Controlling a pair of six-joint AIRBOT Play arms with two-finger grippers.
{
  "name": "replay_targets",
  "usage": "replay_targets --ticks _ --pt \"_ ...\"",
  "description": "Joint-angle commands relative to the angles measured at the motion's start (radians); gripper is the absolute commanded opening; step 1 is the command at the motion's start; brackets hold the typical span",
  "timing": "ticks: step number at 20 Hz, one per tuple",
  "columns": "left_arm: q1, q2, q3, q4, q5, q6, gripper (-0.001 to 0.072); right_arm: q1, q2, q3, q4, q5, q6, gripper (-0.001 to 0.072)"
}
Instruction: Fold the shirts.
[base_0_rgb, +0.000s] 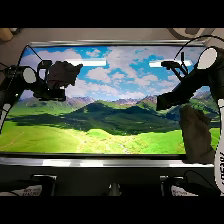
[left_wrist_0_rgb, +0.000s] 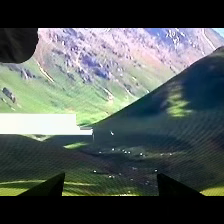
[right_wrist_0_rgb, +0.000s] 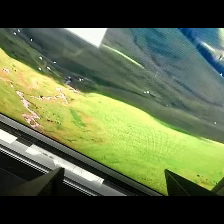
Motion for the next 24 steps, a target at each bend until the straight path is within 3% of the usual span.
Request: replay_targets --ticks 1,13,19,24 --pt "0.0 -0.001 0.0 0.0 0.0 0.0 0.072 0.001 0.0 0.0 0.0 0.0 0.0 0.0673" --pt "0.0 -0.001 0.0 0.0 0.002 -0.005 0.072 0.001 0.0 0.0 0.0 0.0 0.0 0.0672" --pt "-0.002 -0.006 -0.003 -0.004 0.222 -0.042 0.072 0.001 0.0 0.0 -0.09 -0.208 -0.01 0.0672" --pt "0.024 -0.081 0.057 0.001 0.521 -0.07 0.072 0.0 -0.001 0.0 -0.271 -0.481 -0.136 0.0673"
